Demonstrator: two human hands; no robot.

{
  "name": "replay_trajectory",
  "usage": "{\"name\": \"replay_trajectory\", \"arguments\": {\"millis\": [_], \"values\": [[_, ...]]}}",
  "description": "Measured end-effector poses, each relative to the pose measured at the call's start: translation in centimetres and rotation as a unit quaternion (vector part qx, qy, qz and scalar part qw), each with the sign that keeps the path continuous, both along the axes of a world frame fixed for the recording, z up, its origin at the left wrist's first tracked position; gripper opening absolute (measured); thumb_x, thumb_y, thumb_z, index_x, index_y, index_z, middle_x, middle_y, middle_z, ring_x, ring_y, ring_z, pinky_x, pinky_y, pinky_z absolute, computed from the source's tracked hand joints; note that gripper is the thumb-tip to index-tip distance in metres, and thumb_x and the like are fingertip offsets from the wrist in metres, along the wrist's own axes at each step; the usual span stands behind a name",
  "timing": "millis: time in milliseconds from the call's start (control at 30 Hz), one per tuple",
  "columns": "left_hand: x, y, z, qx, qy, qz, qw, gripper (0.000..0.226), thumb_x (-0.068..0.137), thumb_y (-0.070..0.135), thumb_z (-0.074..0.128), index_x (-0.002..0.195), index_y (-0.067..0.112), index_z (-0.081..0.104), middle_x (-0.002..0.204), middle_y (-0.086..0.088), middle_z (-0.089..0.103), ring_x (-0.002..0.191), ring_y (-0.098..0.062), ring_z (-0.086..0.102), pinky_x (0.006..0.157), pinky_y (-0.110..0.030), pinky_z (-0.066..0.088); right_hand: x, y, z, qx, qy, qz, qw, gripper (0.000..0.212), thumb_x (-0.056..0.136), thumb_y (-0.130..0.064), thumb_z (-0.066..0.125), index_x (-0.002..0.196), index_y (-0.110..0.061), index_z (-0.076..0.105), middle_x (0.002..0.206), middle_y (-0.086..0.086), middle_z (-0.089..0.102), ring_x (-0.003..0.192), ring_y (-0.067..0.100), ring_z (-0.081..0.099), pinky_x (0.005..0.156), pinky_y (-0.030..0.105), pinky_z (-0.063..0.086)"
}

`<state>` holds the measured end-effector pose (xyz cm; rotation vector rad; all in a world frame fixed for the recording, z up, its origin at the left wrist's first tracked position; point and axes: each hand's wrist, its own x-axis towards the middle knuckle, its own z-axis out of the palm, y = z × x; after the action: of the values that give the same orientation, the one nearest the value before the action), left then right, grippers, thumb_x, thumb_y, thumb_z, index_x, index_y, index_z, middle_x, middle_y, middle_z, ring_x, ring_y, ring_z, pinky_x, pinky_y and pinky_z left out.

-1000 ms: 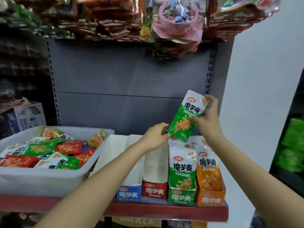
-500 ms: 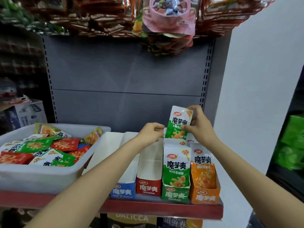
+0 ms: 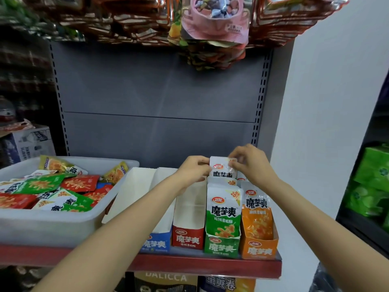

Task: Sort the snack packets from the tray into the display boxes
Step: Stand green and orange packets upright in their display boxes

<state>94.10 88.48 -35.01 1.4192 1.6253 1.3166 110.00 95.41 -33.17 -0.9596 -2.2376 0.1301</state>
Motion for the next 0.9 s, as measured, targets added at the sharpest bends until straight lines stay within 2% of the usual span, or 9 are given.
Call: {"name": "replay_trajectory", "arguments": {"millis": [67,133,233,300,400,567,733,833,900], "values": [[-0.1,-0.1,-0.1,-0.001,-0.002,0.004,1.000,0.026,0.093,0.009,0.051,0.117,0.012,0.060,0.106,-0.001,0.065,0.098,-0.013,0.061,0.075,-0.019,0.049,0.0,-0.2,-0.1,-0.002,-0.025,0.000,1.000,0.006,0.087,-0.016,0.064,0.089,-0.014,0.070,0.077,-0.014,0.046,0.068,0.003,0.048,0.057,0.011,0.032],[-0.2,-0.1,-0.2,-0.002,0.001,0.007,1.000,0.030,0.094,0.010,0.051,0.123,0.012,0.058,0.112,-0.003,0.063,0.101,-0.015,0.060,0.079,-0.020,0.049,0.0,-0.3,-0.3,-0.009,-0.039,-0.002,0.999,0.008,0.087,-0.014,0.064,0.088,-0.011,0.072,0.072,-0.019,0.042,0.063,0.000,0.046,0.057,0.012,0.033],[-0.2,-0.3,-0.1,-0.002,0.014,0.009,1.000,0.032,0.095,0.011,0.050,0.126,0.013,0.055,0.114,-0.002,0.061,0.102,-0.014,0.059,0.080,-0.020,0.048,0.0,-0.5,-0.3,-0.008,-0.043,-0.011,0.999,0.009,0.087,-0.015,0.064,0.088,-0.012,0.072,0.073,-0.018,0.043,0.070,0.004,0.048,0.066,0.019,0.038],[-0.2,-0.4,0.0,0.000,0.016,0.007,1.000,0.032,0.094,0.013,0.051,0.127,0.014,0.055,0.115,-0.002,0.061,0.101,-0.013,0.059,0.080,-0.022,0.047,-0.1,-0.7,-0.2,0.003,-0.039,-0.008,0.999,0.010,0.088,-0.016,0.063,0.092,-0.013,0.071,0.078,-0.016,0.048,0.076,0.006,0.049,0.068,0.018,0.037],[-0.6,-0.9,0.2,0.019,0.018,0.018,1.000,0.031,0.093,0.015,0.055,0.123,0.015,0.057,0.110,0.001,0.063,0.097,-0.010,0.062,0.081,-0.023,0.049,-0.6,-1.4,0.3,0.033,-0.016,0.009,0.999,0.013,0.090,-0.019,0.059,0.098,-0.016,0.070,0.096,-0.008,0.053,0.084,0.005,0.049,0.074,0.016,0.035],[-3.5,-3.3,0.4,0.092,0.075,0.087,0.989,0.018,0.092,0.016,0.056,0.108,0.018,0.064,0.096,0.002,0.069,0.088,-0.012,0.066,0.073,-0.023,0.048,-3.8,-3.7,1.7,0.006,0.007,0.072,0.997,0.015,0.091,-0.017,0.057,0.100,-0.016,0.069,0.091,-0.009,0.058,0.072,-0.003,0.049,0.062,0.005,0.035],[-8.9,-7.6,0.4,0.127,0.171,0.182,0.960,0.017,0.089,0.014,0.056,0.103,0.020,0.064,0.088,0.006,0.066,0.082,-0.012,0.064,0.076,-0.022,0.046,-10.5,-6.6,1.8,-0.063,0.014,0.146,0.987,0.014,0.090,-0.017,0.057,0.099,-0.017,0.069,0.091,-0.004,0.068,0.079,0.007,0.059,0.059,0.000,0.038],[-13.5,-10.6,-0.2,0.114,0.206,0.229,0.944,0.017,0.088,0.010,0.056,0.100,0.017,0.065,0.088,0.002,0.066,0.078,-0.013,0.062,0.067,-0.015,0.044,-15.5,-8.6,1.2,-0.101,0.016,0.186,0.977,0.015,0.089,-0.015,0.057,0.096,-0.015,0.070,0.093,-0.002,0.069,0.088,0.010,0.062,0.061,0.006,0.040],[-17.0,-12.4,-0.7,0.088,0.234,0.268,0.931,0.015,0.088,0.010,0.055,0.098,0.019,0.063,0.084,0.004,0.063,0.073,-0.007,0.058,0.058,-0.010,0.038,-19.5,-9.7,0.3,-0.110,-0.001,0.204,0.973,0.016,0.088,-0.013,0.057,0.097,-0.013,0.070,0.099,0.001,0.070,0.094,0.013,0.063,0.070,0.014,0.041]]}}
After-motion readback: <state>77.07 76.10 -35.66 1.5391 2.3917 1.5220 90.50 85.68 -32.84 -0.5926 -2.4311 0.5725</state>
